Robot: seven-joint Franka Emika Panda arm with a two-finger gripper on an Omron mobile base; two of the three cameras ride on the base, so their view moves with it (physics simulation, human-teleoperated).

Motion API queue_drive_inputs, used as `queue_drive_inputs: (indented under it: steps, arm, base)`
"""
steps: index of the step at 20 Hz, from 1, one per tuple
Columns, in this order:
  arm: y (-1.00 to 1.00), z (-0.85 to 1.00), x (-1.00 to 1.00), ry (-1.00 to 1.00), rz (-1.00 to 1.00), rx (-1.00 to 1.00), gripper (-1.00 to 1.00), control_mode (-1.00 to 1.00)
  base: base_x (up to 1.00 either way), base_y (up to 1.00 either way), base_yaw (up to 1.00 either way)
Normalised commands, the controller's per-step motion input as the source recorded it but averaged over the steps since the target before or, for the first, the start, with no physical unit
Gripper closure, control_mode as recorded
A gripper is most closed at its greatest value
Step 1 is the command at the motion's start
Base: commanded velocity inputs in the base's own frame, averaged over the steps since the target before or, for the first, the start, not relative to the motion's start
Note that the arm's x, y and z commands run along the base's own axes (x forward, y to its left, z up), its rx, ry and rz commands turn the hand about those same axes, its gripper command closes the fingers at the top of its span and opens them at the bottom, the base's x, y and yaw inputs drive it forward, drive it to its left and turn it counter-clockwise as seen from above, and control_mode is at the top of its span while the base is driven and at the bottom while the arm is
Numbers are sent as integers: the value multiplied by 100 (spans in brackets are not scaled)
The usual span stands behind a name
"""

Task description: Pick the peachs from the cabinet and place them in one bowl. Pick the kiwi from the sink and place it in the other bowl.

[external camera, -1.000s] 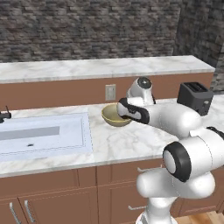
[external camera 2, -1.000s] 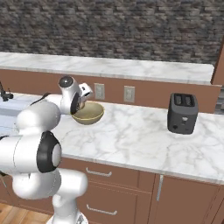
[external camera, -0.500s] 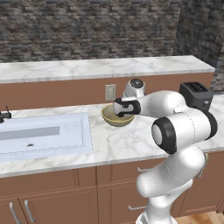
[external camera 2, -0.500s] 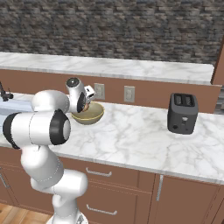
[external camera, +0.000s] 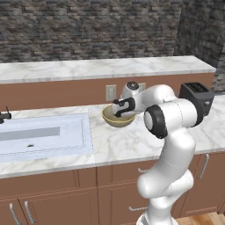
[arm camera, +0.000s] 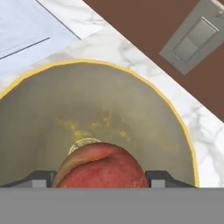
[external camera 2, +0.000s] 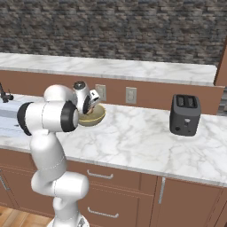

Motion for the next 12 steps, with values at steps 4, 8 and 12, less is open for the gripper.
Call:
queue_drive_inputs:
  steps: [4,8,12]
  arm:
    - [3,-39,31,0,0,0,100,-100]
    - [6,-27,21,-1,0,0,100,-100]
    - [3,-14,20,-7,0,0,-100,-100]
  base:
    - [0,0,0]
    - [0,0,0]
    - [0,0,0]
